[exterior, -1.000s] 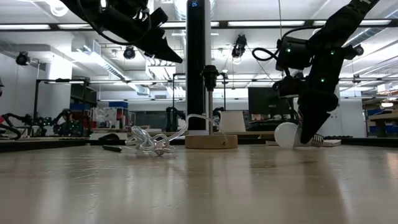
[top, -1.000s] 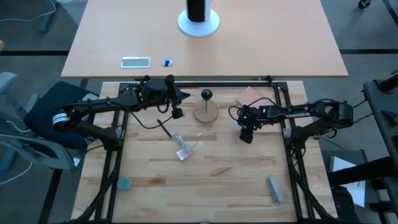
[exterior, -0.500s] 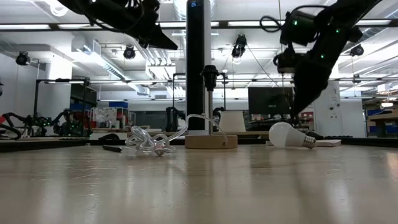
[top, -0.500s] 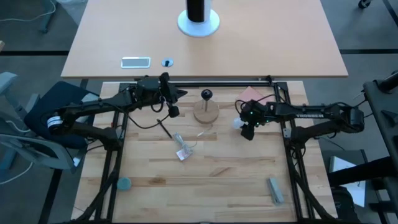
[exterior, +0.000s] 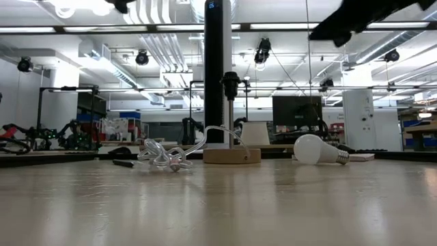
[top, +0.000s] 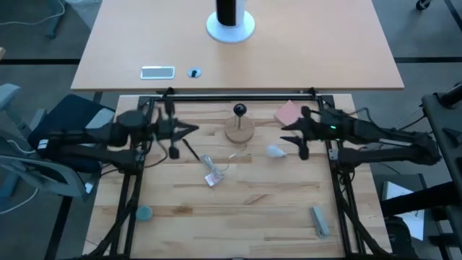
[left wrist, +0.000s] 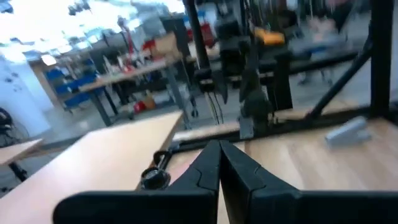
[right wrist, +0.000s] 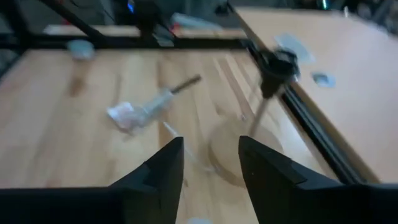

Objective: Screw lightbulb
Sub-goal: Return to Home Position

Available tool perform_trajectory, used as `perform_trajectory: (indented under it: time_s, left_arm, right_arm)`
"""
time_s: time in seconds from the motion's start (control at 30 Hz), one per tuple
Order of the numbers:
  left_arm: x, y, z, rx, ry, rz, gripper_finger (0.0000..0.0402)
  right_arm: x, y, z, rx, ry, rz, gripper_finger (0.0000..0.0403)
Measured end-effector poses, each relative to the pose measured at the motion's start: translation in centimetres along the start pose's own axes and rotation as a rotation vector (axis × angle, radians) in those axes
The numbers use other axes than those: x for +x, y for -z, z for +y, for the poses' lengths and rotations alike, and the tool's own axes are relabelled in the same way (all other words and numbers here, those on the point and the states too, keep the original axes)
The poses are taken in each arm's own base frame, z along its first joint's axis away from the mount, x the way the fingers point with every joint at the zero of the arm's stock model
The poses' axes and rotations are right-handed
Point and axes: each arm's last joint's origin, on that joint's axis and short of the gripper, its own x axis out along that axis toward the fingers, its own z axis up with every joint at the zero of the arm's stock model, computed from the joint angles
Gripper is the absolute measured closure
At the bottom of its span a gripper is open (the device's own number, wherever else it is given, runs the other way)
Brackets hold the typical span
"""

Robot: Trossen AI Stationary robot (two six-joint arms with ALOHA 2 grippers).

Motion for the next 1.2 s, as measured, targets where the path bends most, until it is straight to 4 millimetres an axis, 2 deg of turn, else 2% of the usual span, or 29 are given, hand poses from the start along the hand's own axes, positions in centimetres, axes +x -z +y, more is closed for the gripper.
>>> perform_trajectory:
  time_s: [0.07, 0.17, 0.27, 0.37, 0.43, 0.53, 0.67, 0.83, 1.03, 1.2]
  left_arm:
    - [-1.4, 1.2, -1.0, -0.035, -0.01, -0.068, 0.0401]
    - [-2.6, 3.7, -2.8, -0.077, 0.024, -0.187, 0.0401]
    - [-3.1, 6.4, -3.7, -0.092, -0.088, -0.222, 0.0401]
    - [-2.6, 7.8, -3.7, -0.062, -0.205, -0.256, 0.0401]
    - [-2.2, 7.8, -3.6, -0.009, -0.184, -0.282, 0.0401]
    - [-2.1, 6.8, -3.0, 0.047, -0.17, -0.257, 0.0401]
    - [-3.7, 5.6, -2.2, 0.046, -0.129, -0.176, 0.0401]
    - [-6.5, 5.2, -1.3, 0.036, -0.109, -0.155, 0.0401]
    - [-10.0, 5.9, 0.3, 0.032, -0.429, -0.094, 0.0401]
    - [-11.3, 7.5, 0.9, 0.04, -0.713, 0.014, 0.0401]
  right_arm:
    - [-1.1, 0.7, 0.5, -0.02, -0.025, -0.042, 0.0265]
    - [-2.0, 2.9, 1.3, -0.009, -0.061, -0.082, 0.0275]
    - [-1.7, 5.0, 1.8, 0.012, -0.078, -0.184, 0.0285]
    - [-0.9, 6.0, 2.0, -0.004, -0.063, -0.351, 0.0295]
    - [-0.5, 6.1, 2.0, -0.035, -0.045, -0.438, 0.0302]
    - [-0.2, 5.8, 1.9, -0.071, -0.024, -0.476, 0.0313]
    - [-0.8, 5.0, 1.8, -0.092, -0.024, -0.456, 0.0328]
    - [-1.7, 4.9, 1.8, -0.121, -0.024, -0.42, 0.0344]
    - [-2.5, 5.2, 1.8, -0.093, -0.029, -0.423, 0.0357]
    - [-2.4, 5.6, 1.8, -0.102, -0.032, -0.39, 0.0353]
